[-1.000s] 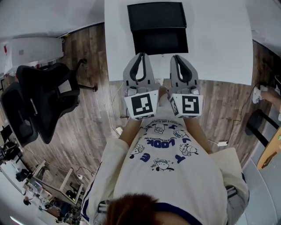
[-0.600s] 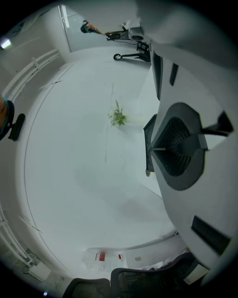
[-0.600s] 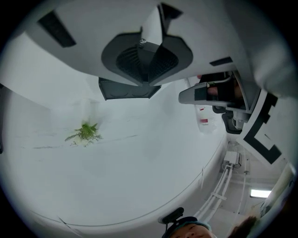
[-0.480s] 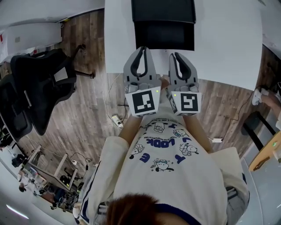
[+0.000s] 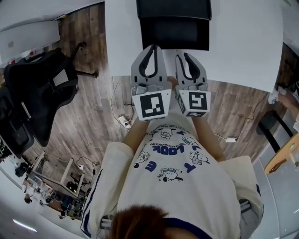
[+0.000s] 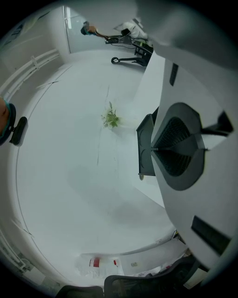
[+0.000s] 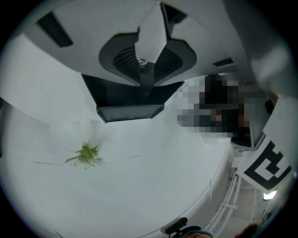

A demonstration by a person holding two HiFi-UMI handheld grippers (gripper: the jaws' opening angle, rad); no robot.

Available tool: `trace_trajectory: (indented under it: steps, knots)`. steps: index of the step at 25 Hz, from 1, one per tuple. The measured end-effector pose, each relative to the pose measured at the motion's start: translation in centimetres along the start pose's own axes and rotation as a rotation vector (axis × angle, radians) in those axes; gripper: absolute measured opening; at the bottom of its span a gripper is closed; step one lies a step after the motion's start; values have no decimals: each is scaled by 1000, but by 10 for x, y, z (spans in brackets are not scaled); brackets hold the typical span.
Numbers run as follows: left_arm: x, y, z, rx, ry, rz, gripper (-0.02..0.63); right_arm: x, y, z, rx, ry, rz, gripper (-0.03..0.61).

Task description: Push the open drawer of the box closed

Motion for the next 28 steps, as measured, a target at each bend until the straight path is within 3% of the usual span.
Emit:
trace_trajectory:
  steps: [11, 28]
  knots:
    - [7, -4, 12, -9, -43, 18, 26, 33, -3, 31, 46, -128, 9, 122]
    - [8, -19, 14, -24, -58, 7, 26, 46, -5, 42, 48, -197, 53, 90]
Point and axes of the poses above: the fingertips, and each gripper's own axes: x forward along the fingers, y to its right, z out of its underside, the point moved 9 cm from there along -x, backward along the fingers, and after that the axes turned 9 degrees about -x, right-handed, at the moved point
